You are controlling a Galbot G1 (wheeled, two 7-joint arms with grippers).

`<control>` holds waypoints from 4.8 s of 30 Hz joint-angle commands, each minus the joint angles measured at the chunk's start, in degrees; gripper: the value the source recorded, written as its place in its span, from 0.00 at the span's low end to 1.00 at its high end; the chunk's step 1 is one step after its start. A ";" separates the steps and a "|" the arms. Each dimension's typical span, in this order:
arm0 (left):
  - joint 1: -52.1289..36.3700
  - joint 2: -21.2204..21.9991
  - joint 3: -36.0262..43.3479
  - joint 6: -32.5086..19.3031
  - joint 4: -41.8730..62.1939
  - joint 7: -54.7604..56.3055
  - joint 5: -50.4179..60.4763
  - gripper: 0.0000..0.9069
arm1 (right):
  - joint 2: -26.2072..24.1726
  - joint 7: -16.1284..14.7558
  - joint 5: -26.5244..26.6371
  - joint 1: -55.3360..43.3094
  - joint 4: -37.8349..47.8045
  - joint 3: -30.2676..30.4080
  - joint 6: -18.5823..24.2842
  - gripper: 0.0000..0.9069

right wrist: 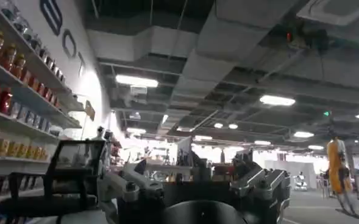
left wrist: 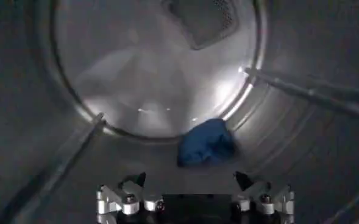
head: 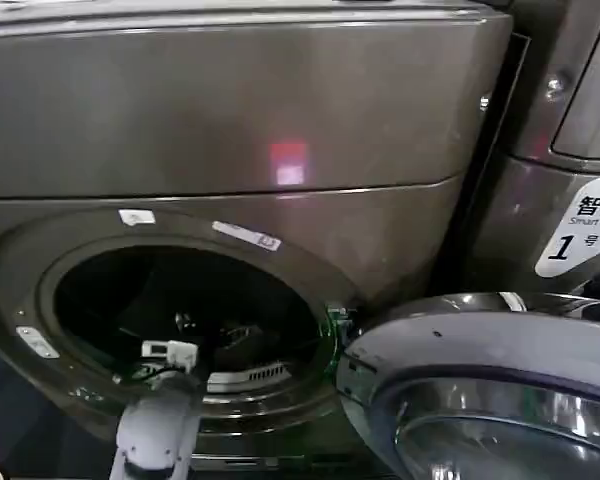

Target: Grasp the clothes from the dryer.

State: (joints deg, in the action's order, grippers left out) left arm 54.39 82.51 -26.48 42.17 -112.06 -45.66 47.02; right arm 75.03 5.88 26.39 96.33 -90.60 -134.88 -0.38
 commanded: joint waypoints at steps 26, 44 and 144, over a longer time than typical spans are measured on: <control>-20.27 -8.96 10.11 -60.71 21.64 -31.74 14.52 1.00 | -0.49 -0.29 -1.58 -0.57 1.96 1.43 2.20 1.00; -12.19 -11.10 9.75 -59.08 18.97 -31.72 13.68 1.00 | -0.21 -0.18 -1.64 -0.72 1.18 1.80 2.06 1.00; -6.08 6.78 4.33 -18.67 17.24 52.04 -40.30 0.00 | 1.05 2.12 0.17 -0.53 -2.44 2.29 3.09 1.00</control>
State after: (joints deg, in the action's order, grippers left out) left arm 47.83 89.20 -22.01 23.40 -94.33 7.22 7.14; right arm 76.08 7.81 26.61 95.90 -92.86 -132.48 3.22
